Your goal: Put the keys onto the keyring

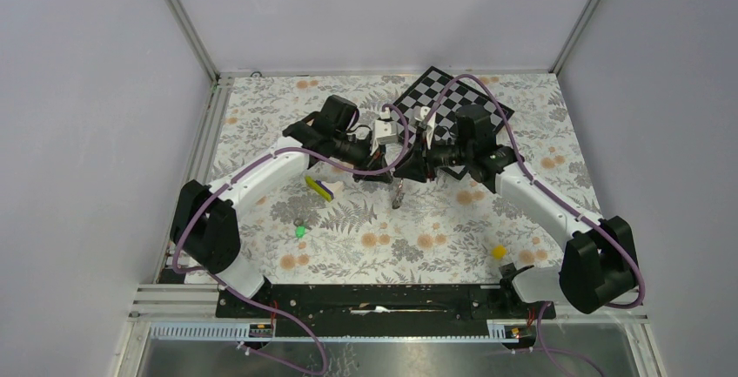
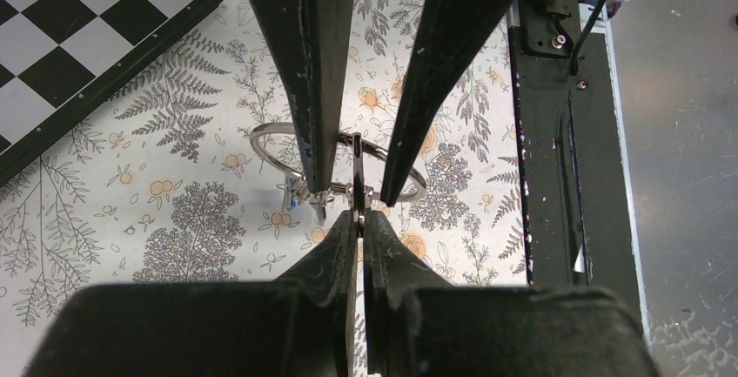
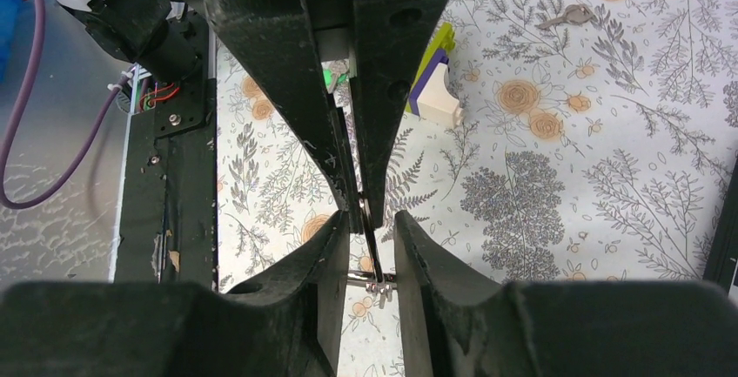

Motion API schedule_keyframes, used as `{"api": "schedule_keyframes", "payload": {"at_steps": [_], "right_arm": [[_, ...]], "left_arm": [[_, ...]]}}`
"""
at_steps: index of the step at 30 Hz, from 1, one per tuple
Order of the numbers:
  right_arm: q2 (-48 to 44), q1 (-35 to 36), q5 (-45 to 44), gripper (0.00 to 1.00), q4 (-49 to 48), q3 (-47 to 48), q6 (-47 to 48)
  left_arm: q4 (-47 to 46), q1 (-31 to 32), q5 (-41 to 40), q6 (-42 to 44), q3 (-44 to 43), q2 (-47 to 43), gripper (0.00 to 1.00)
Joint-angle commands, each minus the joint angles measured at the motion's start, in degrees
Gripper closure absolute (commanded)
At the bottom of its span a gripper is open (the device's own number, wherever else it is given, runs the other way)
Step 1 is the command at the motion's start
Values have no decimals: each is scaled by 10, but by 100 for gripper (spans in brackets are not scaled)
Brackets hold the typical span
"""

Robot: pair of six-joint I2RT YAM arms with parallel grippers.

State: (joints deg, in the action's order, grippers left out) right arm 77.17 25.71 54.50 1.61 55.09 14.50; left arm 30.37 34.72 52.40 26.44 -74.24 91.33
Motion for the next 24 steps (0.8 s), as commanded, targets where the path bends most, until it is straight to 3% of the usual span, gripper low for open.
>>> {"api": "schedule_keyframes", "payload": {"at_steps": [1, 24], "right_arm": [[-6, 10, 3, 68, -36, 5, -10], [10, 18, -8, 76, -20, 0, 15]], "left_arm": [[-15, 4, 26, -3, -17, 1, 100], [-15, 6, 28, -5, -14, -3, 100]]}}
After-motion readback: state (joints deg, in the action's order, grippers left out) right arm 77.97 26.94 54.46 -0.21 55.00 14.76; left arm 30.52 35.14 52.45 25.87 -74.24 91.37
